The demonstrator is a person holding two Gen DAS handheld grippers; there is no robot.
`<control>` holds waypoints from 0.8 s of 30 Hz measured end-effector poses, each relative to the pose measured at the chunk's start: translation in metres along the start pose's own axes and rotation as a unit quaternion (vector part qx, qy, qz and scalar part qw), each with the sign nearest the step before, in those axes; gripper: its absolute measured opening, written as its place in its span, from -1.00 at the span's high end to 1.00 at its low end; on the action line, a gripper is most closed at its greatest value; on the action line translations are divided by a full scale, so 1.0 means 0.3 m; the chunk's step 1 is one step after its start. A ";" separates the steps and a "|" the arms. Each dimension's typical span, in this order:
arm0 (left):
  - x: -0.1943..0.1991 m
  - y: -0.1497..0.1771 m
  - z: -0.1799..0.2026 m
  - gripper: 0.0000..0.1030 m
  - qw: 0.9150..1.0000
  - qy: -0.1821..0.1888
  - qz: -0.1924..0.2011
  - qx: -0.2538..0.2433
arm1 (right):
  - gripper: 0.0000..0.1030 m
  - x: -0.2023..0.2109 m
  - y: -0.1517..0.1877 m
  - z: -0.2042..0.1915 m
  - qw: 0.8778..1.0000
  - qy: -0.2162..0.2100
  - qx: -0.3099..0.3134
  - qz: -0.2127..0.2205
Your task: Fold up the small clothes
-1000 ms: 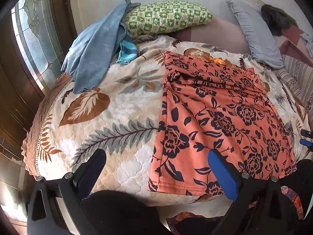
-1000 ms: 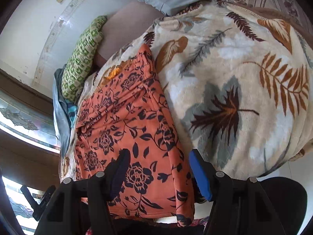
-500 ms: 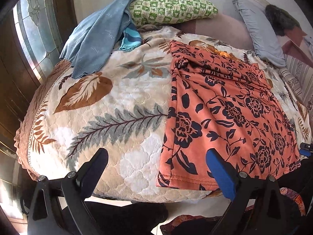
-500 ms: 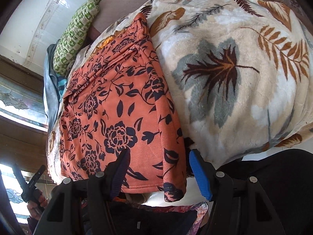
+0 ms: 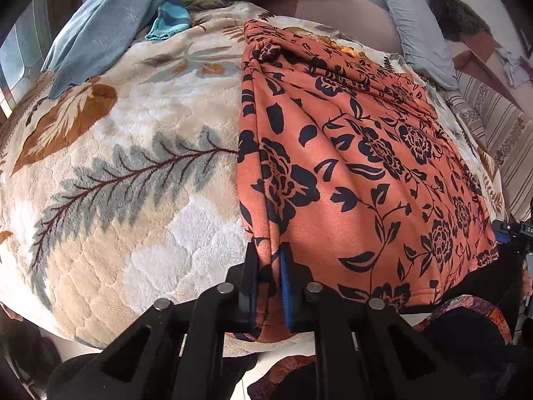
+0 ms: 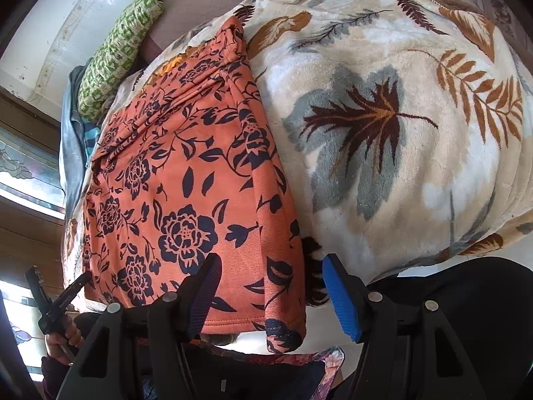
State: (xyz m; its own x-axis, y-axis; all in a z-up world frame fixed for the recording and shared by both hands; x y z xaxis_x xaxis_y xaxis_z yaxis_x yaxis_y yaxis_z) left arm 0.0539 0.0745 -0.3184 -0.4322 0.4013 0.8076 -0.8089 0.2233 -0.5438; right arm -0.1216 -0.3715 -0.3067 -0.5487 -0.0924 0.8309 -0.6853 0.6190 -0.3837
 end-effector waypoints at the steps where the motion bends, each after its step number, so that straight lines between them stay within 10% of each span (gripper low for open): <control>1: 0.003 -0.002 0.004 0.79 1.000 -0.003 0.000 -0.004 | -0.29 -0.005 0.001 0.001 1.000 -0.001 -0.002 -0.003; 3: 0.004 -0.006 0.012 0.77 1.000 -0.015 -0.005 -0.018 | -0.29 -0.016 0.002 0.002 1.000 -0.006 -0.004 -0.009; 6: -0.001 -0.007 0.000 -0.06 0.999 -0.034 -0.019 -0.008 | -0.29 -0.024 0.007 -0.002 1.000 -0.004 0.001 -0.016; 8: 0.000 -0.003 0.001 -0.23 0.999 -0.030 -0.012 -0.008 | -0.29 -0.029 0.009 -0.004 1.000 0.004 0.008 -0.019; 13: -0.018 0.006 0.049 0.84 0.999 0.003 -0.024 -0.026 | -0.33 -0.069 0.032 -0.008 0.999 0.028 0.030 -0.030; 15: -0.024 0.002 0.047 0.85 0.999 0.004 -0.029 -0.019 | -0.32 -0.089 0.043 -0.015 0.998 0.038 0.049 -0.031; 18: -0.002 -0.006 0.036 0.87 0.999 0.022 -0.024 -0.002 | 0.39 -0.107 0.052 -0.020 0.994 0.068 0.076 -0.040; 21: 0.067 -0.022 0.037 0.87 0.998 0.065 -0.004 0.008 | 0.89 -0.078 0.042 0.021 0.997 0.009 0.018 -0.069; 24: 0.130 -0.053 0.018 0.88 0.994 0.102 0.009 0.035 | 0.89 -0.024 0.021 0.050 0.993 -0.081 -0.042 -0.075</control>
State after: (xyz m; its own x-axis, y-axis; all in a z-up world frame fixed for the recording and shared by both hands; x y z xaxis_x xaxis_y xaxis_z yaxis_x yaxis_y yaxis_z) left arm 0.0477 0.0819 -0.2770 -0.3634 0.5781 0.7305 -0.8301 0.1549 -0.5356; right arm -0.1291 -0.3787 -0.3213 -0.5172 -0.3085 0.7983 -0.7264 0.6515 -0.2189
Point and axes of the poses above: each gripper's, at about its wrist camera, not at the fingertips, and x roughly against the way its jaws point, z to its right, y to its underside, the point moved 2 cm from there along -x, roughly the way its jaws point, and after that the axes turned 7 degrees about z, right-handed, at the moved point
